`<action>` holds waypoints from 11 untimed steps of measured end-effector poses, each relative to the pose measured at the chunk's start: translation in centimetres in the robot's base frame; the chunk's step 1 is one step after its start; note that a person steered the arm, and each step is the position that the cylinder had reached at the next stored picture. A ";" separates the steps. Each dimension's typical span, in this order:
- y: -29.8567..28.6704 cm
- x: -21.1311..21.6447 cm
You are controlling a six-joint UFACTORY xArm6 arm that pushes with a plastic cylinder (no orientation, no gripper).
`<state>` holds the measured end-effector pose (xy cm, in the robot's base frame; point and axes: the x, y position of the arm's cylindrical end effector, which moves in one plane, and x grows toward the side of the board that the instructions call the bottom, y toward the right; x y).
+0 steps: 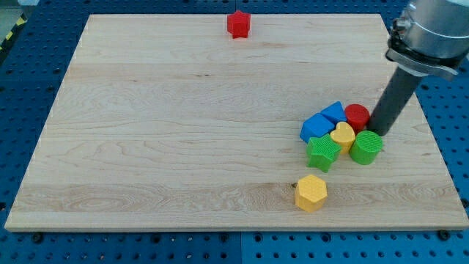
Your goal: Push the green circle closer to the green star
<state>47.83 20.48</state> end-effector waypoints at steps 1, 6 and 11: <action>-0.6 0.8; 1.5 5.0; -2.2 7.6</action>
